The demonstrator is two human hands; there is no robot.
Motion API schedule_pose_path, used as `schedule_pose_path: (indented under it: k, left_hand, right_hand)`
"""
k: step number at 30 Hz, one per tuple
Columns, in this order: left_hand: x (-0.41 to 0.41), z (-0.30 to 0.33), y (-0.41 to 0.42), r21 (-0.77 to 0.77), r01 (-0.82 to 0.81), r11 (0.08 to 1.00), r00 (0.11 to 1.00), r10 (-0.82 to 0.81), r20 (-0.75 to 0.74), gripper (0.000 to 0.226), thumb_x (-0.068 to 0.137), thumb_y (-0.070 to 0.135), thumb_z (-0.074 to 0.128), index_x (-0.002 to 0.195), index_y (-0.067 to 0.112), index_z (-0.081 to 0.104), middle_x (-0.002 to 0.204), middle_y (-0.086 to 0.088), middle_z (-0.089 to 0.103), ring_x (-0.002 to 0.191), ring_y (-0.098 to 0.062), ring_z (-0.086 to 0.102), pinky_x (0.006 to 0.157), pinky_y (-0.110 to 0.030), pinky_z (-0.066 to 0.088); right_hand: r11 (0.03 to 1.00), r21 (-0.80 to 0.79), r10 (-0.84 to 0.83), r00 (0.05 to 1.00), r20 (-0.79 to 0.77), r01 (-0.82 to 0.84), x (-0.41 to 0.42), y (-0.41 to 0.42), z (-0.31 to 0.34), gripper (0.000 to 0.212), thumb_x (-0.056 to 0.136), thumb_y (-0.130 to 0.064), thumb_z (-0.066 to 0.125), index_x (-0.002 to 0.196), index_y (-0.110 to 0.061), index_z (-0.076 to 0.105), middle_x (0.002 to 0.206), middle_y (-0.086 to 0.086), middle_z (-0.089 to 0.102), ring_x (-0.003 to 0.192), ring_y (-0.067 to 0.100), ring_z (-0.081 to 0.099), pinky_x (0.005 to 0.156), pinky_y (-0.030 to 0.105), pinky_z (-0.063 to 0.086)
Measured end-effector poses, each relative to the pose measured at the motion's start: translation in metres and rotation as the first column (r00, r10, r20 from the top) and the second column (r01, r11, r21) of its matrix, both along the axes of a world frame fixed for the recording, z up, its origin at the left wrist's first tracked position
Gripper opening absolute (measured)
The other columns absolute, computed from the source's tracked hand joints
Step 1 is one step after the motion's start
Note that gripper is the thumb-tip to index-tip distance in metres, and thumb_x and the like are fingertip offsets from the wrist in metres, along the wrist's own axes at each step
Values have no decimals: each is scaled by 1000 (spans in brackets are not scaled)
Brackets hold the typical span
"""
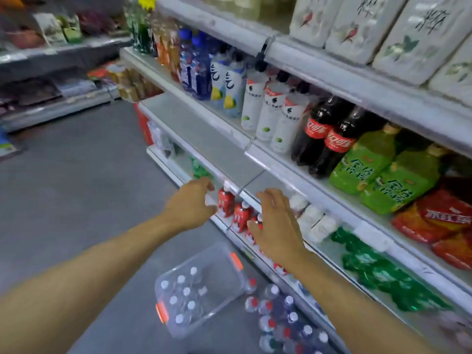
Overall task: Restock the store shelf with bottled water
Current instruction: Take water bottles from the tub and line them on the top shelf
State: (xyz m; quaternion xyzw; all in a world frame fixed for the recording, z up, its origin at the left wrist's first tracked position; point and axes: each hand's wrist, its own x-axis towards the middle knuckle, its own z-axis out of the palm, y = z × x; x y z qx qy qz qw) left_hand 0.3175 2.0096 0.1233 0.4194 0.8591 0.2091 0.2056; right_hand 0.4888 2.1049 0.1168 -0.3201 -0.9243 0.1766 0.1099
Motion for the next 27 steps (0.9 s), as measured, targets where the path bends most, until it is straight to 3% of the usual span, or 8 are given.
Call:
schedule_pose_path:
  k: [4, 7, 13, 27]
  left_hand:
    - [-34, -67, -37, -116, -14, 993, 997, 22, 69, 47, 78, 23, 68, 121, 14, 51, 121, -12, 55, 111, -28, 54, 94, -39, 45]
    - [-53, -115, -59, -176, -33, 984, 993, 53, 109, 47, 77, 25, 69, 119, 16, 51, 119, -11, 55, 110, -30, 55, 94, -41, 45]
    - [-75, -207, -87, -253, -72, 965, 977, 120, 177, 44, 77, 22, 68, 117, 15, 51, 116, -9, 57, 107, -28, 57, 92, -40, 46]
    - [-69, -432, -106, -376, -213, 902, 929, 306, 207, 42, 83, 20, 63, 122, 20, 48, 119, -3, 53, 107, -26, 54, 87, -38, 46]
  right_hand:
    - [996, -89, 7, 991, 131, 5, -29, -22, -63, 47, 79, -18, 65, 122, -2, 52, 129, 19, 44, 119, 38, 42, 103, 44, 37]
    - [986, -167, 23, 974, 224, 14, -47, -39, -110, 52, 86, -26, 63, 131, -6, 47, 141, 17, 36, 132, 35, 33, 109, 39, 30]
    - [962, -272, 83, 923, 376, 25, -78, -59, -203, 52, 89, -28, 59, 133, -6, 43, 142, 14, 32, 132, 32, 32, 106, 36, 31]
    - [913, -406, 223, 890, 397, -47, -124, -59, -449, 51, 90, -24, 60, 134, -6, 42, 138, 13, 39, 129, 29, 38, 105, 34, 34]
